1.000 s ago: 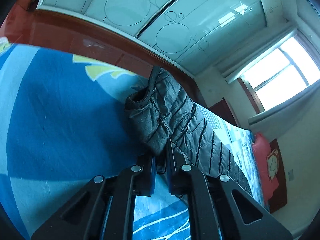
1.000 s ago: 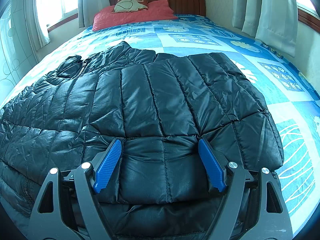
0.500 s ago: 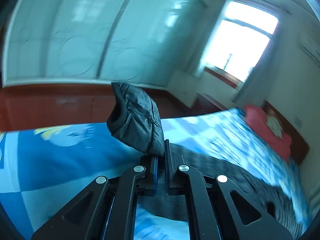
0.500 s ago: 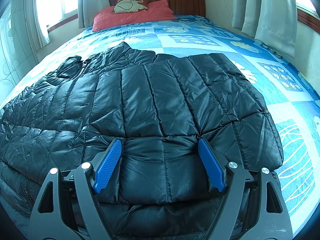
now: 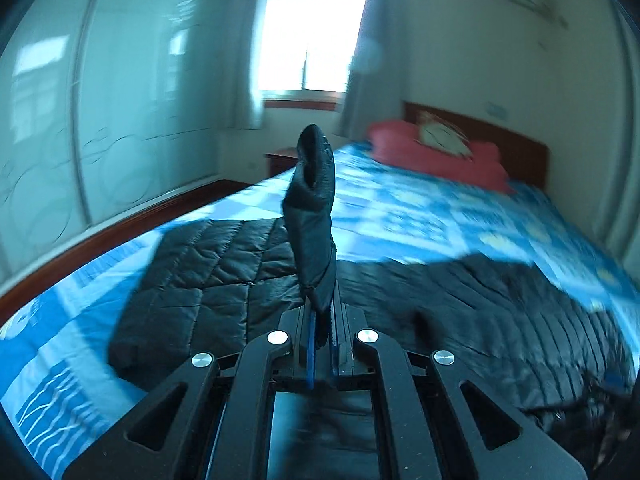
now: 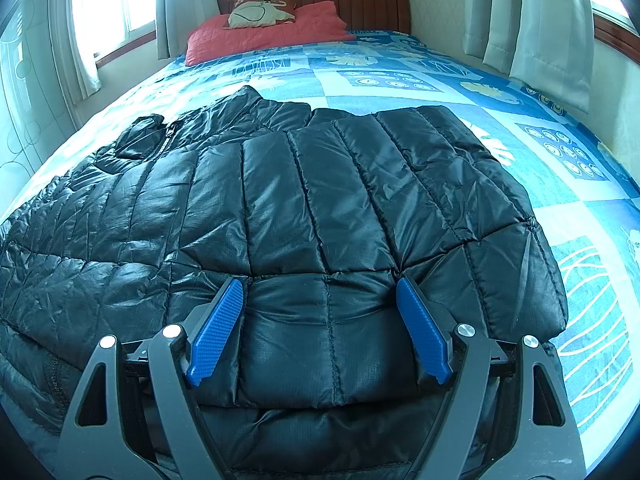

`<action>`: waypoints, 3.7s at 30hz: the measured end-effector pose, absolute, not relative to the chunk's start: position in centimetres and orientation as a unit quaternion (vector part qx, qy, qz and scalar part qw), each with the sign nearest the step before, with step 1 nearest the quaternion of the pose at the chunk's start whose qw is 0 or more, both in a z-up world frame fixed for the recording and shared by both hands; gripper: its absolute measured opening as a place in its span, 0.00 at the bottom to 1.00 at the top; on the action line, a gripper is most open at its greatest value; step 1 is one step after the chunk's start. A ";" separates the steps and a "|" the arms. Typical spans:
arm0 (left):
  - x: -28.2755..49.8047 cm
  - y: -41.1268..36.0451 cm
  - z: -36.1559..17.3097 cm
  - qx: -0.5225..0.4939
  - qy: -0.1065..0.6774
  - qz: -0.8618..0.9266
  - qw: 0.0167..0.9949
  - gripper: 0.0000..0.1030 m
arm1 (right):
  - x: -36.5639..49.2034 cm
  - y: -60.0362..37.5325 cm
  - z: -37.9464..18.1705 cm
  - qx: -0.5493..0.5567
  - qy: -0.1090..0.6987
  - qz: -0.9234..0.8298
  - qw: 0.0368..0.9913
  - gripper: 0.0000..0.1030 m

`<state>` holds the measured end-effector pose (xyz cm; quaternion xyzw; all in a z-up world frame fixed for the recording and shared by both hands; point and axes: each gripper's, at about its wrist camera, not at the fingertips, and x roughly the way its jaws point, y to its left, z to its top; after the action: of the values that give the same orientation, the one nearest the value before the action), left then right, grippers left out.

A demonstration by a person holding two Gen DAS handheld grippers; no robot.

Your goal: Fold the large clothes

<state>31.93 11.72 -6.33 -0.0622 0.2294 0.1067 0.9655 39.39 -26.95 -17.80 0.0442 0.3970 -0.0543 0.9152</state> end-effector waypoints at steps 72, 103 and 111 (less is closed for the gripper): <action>34.2 8.9 -9.9 0.010 0.321 0.086 0.943 0.71 | 40.5 -32.9 -16.3 0.106 0.413 -0.044 0.903 0.21; 39.0 8.9 -8.8 0.002 0.331 0.036 0.943 0.72 | 42.8 -27.0 -12.8 0.087 0.388 -0.013 0.917 0.55; 47.4 7.9 -14.7 0.065 0.418 0.084 0.902 0.73 | 46.8 -26.4 -17.0 0.053 0.423 -0.015 0.904 0.62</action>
<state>47.41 7.93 -14.73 0.0654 0.4179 0.0844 0.9022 46.82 -26.39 -17.00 0.0528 0.4234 -0.0154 0.9043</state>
